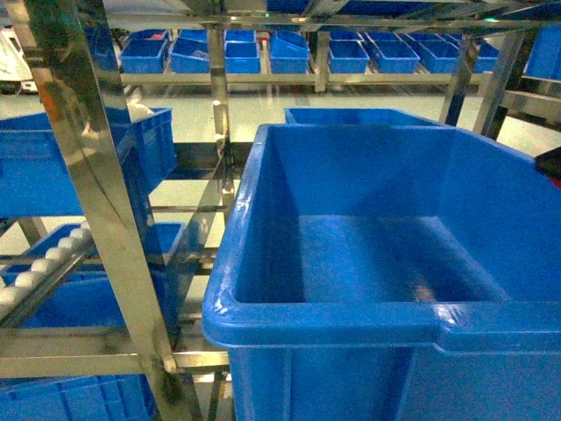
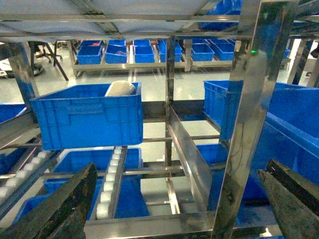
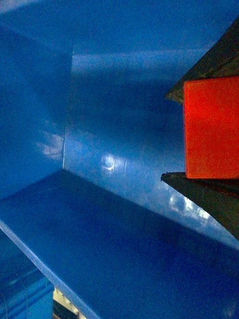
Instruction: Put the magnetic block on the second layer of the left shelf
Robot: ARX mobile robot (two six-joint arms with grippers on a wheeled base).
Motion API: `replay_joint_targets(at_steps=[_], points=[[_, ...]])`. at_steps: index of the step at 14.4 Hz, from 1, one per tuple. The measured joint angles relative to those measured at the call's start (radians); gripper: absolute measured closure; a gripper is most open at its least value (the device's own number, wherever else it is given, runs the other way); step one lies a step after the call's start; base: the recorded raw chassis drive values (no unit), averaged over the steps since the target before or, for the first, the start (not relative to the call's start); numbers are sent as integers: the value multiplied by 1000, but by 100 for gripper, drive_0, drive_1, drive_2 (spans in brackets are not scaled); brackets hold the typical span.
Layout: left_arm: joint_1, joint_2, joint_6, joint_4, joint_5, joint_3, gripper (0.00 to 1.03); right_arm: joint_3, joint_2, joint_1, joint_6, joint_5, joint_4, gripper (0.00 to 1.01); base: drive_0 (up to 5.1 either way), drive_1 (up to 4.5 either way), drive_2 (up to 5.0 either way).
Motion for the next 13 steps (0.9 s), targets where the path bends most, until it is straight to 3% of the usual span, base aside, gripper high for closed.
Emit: replay_joint_targets(at_steps=[3,6,8,9,10,11,12,13], points=[[0,0,0,0,0,0,5,214,241,38,43,-11,-46,68,0,0,0],[0,0,0,0,0,0,5,415,462,71,42,38,-93,68,0,0,0],[0,0,0,0,0,0,5,367,470,76,29,69,17,46,0,0,0],[0,0,0,0,0,0,5,285,411,74,-13,103,111,34,0,0,0],[0,0,0,0,0,0,5,190,326,64,-83,158,219,23,0,0,0],[0,0,0,0,0,0,5,85,208,26,-157,166,307,10,0,0,0],[0,0,0,0,0,0,5,-40,89,-31,-209,145,365,1,0,0,0],[0,0,0,0,0,0,5,-151,-37,-94,-218,101,347,4,0,0,0]])
